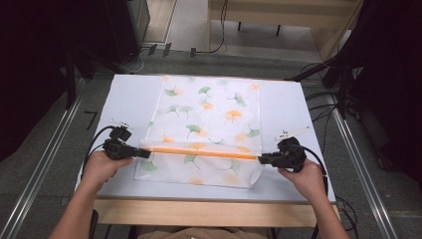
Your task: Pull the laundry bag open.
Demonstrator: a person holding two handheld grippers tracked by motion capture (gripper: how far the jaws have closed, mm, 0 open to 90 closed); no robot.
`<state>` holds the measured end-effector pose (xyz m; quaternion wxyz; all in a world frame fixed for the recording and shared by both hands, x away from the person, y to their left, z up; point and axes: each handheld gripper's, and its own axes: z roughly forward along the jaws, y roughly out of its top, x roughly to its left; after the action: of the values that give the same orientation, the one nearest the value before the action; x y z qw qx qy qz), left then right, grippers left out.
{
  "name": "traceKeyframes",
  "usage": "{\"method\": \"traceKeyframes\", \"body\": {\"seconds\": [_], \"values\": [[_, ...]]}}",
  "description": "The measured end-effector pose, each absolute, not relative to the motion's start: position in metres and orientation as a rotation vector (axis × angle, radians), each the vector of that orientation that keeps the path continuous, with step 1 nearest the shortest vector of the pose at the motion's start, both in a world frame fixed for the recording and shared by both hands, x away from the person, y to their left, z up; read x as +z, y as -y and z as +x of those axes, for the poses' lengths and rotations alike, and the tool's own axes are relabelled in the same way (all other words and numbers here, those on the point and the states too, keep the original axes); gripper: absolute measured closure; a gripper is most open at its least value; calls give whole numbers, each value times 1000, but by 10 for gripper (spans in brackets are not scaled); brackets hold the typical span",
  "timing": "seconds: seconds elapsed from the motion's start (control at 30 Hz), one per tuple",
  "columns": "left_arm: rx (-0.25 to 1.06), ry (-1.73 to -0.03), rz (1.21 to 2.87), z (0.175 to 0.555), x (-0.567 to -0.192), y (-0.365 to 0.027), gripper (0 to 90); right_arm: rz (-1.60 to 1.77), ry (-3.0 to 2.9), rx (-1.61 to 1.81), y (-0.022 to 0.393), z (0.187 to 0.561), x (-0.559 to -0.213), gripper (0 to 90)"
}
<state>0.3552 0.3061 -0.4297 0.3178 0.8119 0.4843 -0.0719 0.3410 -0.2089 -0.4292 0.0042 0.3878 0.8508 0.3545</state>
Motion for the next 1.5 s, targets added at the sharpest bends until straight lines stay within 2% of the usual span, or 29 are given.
{"method": "traceKeyframes", "body": {"seconds": [0.53, 1.03, 1.5], "values": [[-192, -1281, 2127, 354, -430, -309, 900, 1215, -2674, 1110, 208, 341, -429, 836], [-144, -1368, 2104, 348, -431, -339, 900, 1217, -2674, 1111, 209, 343, -430, 835], [-163, -1346, 2116, 346, -437, -336, 900, 1222, -2687, 1055, 209, 341, -437, 829]]}}
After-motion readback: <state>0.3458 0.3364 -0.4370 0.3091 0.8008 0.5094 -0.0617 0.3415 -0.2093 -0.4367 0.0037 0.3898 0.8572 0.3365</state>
